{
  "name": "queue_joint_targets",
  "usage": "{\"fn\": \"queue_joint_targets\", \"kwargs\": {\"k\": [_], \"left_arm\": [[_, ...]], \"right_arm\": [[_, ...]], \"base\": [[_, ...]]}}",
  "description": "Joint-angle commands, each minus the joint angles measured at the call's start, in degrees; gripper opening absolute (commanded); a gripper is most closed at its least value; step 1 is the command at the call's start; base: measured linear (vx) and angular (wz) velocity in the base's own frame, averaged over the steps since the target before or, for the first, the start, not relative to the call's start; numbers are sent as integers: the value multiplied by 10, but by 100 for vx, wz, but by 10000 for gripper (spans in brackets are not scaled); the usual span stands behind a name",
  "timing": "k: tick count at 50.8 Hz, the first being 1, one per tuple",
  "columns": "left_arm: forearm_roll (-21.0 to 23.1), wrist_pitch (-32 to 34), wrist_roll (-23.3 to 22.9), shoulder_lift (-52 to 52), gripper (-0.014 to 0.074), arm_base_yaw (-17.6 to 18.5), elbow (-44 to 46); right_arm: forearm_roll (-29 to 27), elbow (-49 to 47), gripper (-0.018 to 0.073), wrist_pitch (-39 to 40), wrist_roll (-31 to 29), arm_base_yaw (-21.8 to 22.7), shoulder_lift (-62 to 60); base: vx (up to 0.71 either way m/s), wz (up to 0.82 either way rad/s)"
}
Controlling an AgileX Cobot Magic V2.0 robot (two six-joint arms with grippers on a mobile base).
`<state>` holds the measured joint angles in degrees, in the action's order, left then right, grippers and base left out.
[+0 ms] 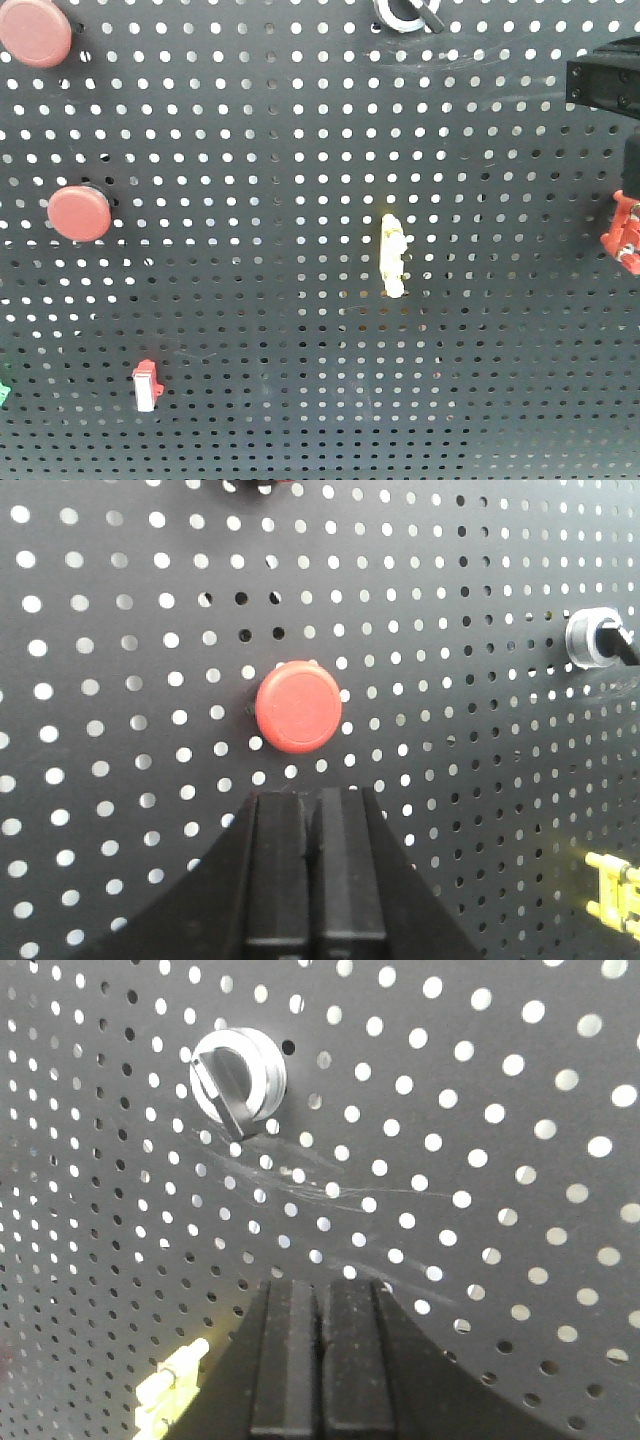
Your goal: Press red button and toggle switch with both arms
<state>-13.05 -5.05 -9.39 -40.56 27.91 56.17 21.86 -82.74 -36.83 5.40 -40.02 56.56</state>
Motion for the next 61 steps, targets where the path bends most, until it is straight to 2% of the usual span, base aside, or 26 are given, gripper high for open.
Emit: {"fn": "queue_joint_targets", "kwargs": {"k": [1, 4, 6, 10, 12, 17, 21, 28, 38, 42, 49, 61], "left_arm": [[3, 45, -3, 1, 2, 1, 16], [0, 50, 2, 3, 2, 0, 6], [-8, 50, 25, 13, 2, -8, -4], [-1, 50, 73, 48, 2, -52, -50], [24, 50, 82, 75, 2, -81, -99], [64, 64, 86, 162, 2, -152, -222], [68, 81, 86, 221, 2, -196, -321], [68, 105, 85, 318, 2, -244, -460], [68, 114, 83, 425, 2, -254, -599], [68, 74, 83, 417, 2, -254, -596], [68, 50, 83, 416, 2, -254, -597], [68, 44, 83, 416, 2, -254, -597]], "right_arm": [[10, -15, 0, 42, -3, 2, -3], [10, -15, 0, 42, -3, 2, -3], [10, -15, 0, 42, -3, 2, -3], [10, -15, 0, 42, -3, 2, -3], [10, -15, 0, 42, -3, 2, -3], [10, -15, 0, 42, -3, 2, -3], [10, -15, 0, 42, -3, 2, -3], [10, -15, 0, 42, -3, 2, -3], [10, -15, 0, 42, -3, 2, -3], [10, -15, 0, 41, -3, 2, -3], [10, -15, 0, 41, -3, 2, -3], [10, -15, 0, 42, -3, 2, -3]], "base": [[0, 0], [0, 0], [0, 0], [0, 0], [0, 0], [0, 0], [0, 0], [0, 0], [0, 0], [0, 0], [0, 0], [0, 0]]}}
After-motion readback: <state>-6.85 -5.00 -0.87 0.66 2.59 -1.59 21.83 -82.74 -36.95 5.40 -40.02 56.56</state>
